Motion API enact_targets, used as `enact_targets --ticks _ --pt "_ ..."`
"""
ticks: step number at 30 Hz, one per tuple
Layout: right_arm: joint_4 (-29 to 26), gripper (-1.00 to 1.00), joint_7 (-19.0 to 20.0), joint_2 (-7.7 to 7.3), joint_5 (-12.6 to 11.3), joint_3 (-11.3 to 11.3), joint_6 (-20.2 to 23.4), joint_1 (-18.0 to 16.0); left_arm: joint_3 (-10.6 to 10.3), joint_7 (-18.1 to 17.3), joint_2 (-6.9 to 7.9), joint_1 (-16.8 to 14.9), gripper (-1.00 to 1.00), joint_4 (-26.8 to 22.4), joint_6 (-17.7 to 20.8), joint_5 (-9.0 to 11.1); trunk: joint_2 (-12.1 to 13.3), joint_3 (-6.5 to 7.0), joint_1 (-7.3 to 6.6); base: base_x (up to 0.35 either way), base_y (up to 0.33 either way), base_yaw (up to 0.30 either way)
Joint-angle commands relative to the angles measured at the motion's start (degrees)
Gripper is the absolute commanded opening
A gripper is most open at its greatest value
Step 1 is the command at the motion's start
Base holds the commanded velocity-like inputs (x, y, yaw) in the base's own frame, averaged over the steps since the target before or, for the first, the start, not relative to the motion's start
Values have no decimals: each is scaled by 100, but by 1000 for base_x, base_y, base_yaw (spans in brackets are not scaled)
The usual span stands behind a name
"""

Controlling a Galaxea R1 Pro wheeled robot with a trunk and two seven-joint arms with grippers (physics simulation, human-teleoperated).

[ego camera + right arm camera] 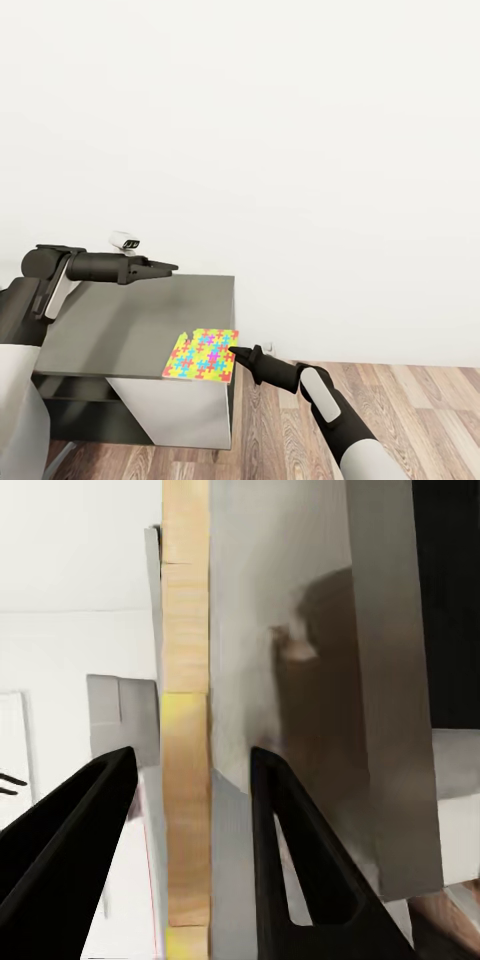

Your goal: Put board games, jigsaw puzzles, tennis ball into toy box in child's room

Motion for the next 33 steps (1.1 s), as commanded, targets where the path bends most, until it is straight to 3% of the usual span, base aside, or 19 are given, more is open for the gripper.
enact_targets --ticks 1,6,13,22,33 --pt "-8 -100 126 -14 32 -1 13 -3 -11 -21 6 -5 100 -1 61 3 39 13 -23 0 0 0" --pt "-54 -100 714 -68 43 9 7 2 -22 -21 16 -5 100 4 61 -13 239 103 -133 0 0 0" --pt "-665 -100 841 -158 39 15 74 81 -22 -21 35 -5 100 27 61 -19 520 228 -286 0 0 0" --pt "-1388 -100 835 -692 6 -72 338 255 -7 -21 118 40 100 88 61 -17 881 390 -484 0 0 0" --pt "-1616 -100 875 -959 -33 -255 342 437 0 -21 127 75 100 112 61 -17 1322 587 -726 0 0 0"
